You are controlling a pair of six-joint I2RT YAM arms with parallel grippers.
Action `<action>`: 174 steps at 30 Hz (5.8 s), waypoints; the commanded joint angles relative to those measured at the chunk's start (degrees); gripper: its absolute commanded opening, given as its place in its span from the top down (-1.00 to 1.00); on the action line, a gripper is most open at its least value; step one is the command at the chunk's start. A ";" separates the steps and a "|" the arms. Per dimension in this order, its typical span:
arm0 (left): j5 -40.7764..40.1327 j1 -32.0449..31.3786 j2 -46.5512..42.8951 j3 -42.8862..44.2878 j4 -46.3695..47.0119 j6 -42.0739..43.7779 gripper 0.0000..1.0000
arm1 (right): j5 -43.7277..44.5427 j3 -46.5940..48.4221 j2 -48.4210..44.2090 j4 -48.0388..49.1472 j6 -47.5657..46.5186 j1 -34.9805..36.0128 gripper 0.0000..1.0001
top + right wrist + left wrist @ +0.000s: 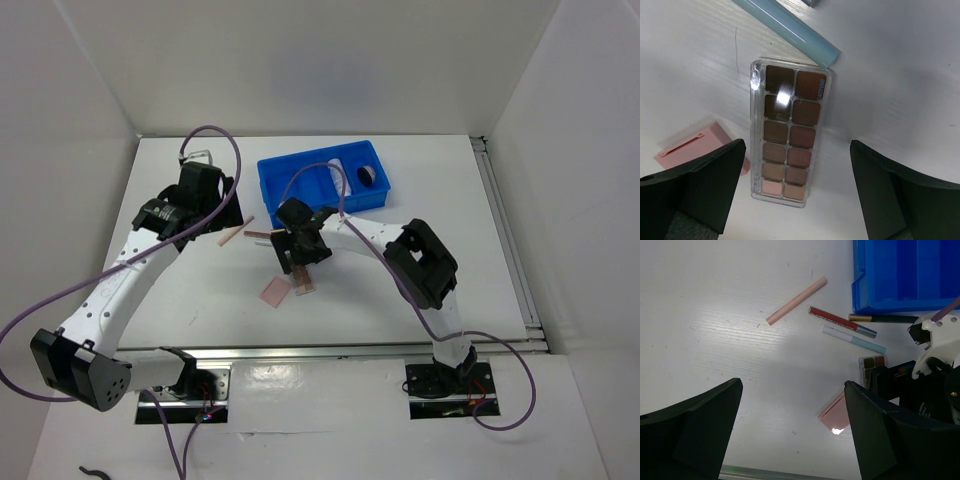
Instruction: Organize the makeup
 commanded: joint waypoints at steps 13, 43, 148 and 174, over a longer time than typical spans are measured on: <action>-1.11 -0.25 -1.35 -1.69 0.04 0.88 -0.97 | 4.51 -1.66 1.40 -0.50 0.36 3.12 -0.44; 0.47 -0.25 -1.88 -2.74 2.15 0.88 -0.97 | 25.25 28.53 -1.27 -10.08 -11.58 -19.90 0.37; -12.54 0.28 -9.87 -1.60 -4.36 -6.95 -1.00 | 12.16 17.84 15.19 -18.96 22.34 13.76 -0.46; -1.30 0.28 -5.75 -2.65 -0.41 -2.11 -1.00 | 16.72 13.52 -6.60 -14.74 8.82 -2.83 0.25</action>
